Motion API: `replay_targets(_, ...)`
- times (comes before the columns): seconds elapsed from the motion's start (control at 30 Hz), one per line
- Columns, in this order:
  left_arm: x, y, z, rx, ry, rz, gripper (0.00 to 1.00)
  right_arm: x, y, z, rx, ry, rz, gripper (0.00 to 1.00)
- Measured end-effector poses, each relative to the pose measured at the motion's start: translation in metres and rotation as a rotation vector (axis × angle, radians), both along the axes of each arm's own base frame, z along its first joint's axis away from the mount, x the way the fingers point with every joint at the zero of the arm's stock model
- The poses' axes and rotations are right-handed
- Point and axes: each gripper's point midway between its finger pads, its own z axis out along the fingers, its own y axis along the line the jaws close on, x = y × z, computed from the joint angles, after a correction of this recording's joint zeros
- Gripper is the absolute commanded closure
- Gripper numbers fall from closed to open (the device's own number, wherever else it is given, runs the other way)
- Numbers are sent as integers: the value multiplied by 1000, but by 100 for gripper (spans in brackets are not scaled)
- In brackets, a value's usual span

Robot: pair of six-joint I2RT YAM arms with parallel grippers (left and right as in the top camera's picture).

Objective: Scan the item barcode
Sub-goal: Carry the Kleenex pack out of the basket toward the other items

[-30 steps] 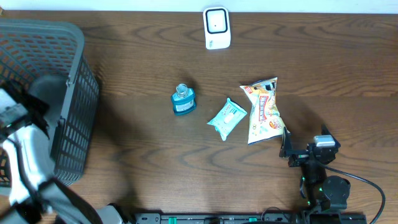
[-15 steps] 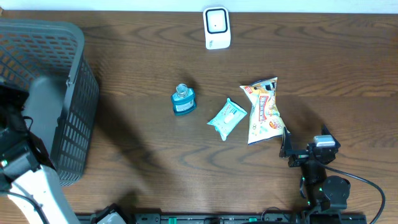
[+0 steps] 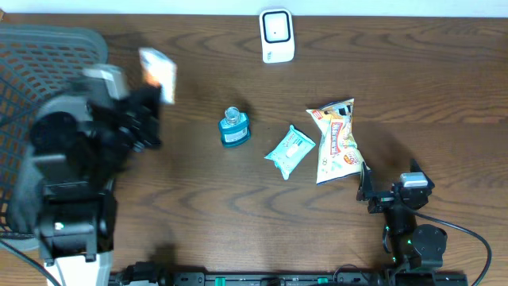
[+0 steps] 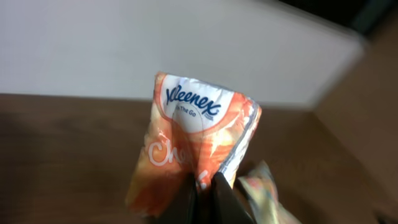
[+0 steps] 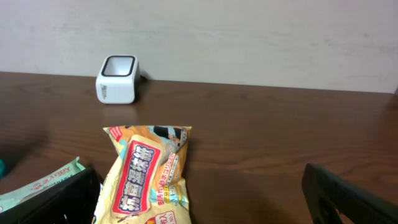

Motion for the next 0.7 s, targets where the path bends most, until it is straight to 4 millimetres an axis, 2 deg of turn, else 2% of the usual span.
replay_targets(0.07, -11, -21, -15, 39, 48, -83, 93, 0, 0, 0, 0, 1, 0, 1)
replay_targets(0.17, -26, -45, -48, 97, 174, -165, 93, 0, 0, 0, 0, 0, 0, 1)
replay_targets(0.23, -35, -56, -69, 139, 254, -203, 93, 0, 0, 0, 0, 0, 0, 1)
replay_targets(0.47, -50, -90, -115, 238, 398, -288, 93, 0, 0, 0, 0, 0, 0, 1)
replay_targets(0.57, -49, -96, -162, 300, 548, -204, 93, 0, 0, 0, 0, 1, 0, 1)
replay_targets(0.7, -48, -95, -210, 370, 688, -59, 93, 0, 0, 0, 0, 0, 0, 1)
